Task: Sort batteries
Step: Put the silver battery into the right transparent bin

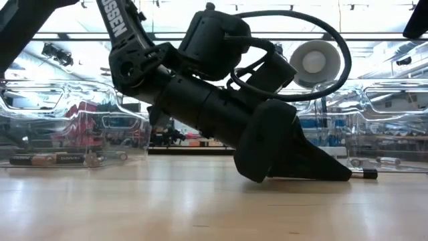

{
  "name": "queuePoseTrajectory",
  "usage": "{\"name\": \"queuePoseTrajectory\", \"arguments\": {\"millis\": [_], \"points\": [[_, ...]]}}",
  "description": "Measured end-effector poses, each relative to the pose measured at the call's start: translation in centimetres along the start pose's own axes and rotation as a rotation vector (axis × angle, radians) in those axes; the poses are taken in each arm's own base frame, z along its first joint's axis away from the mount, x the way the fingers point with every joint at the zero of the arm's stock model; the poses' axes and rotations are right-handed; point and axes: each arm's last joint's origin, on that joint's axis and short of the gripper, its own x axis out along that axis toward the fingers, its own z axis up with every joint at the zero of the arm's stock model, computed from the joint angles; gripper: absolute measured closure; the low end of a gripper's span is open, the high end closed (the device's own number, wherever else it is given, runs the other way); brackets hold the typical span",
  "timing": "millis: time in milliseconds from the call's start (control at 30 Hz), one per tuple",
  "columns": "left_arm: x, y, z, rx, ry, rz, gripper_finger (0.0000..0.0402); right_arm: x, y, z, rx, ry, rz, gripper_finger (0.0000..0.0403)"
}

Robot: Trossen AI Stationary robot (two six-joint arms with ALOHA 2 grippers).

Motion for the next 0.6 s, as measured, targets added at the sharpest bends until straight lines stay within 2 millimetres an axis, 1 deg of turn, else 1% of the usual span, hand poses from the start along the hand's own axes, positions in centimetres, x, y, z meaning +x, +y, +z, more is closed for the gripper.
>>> {"name": "queuePoseTrajectory", "arguments": {"millis": [167,333,433,600], "points": [[0.6,0.0,-1.0,-0.005,-0.015,-0.042,0.0179,0.1,0.0,0.1,0.004,0.000,-0.001,0.0403],[0.6,-0.1,-1.3,-0.024,-0.007,-0.026,0.0185,0.1,0.0,0.2,0.006,-0.001,-0.003,0.0403],[0.6,0.0,-1.4,-0.027,-0.003,-0.024,0.0219,0.1,0.0,0.2,0.007,-0.001,-0.002,0.0403],[0.6,-0.1,-1.7,-0.030,0.028,-0.034,0.0314,0.1,0.0,0.2,0.010,-0.001,0.002,0.0403]]}}
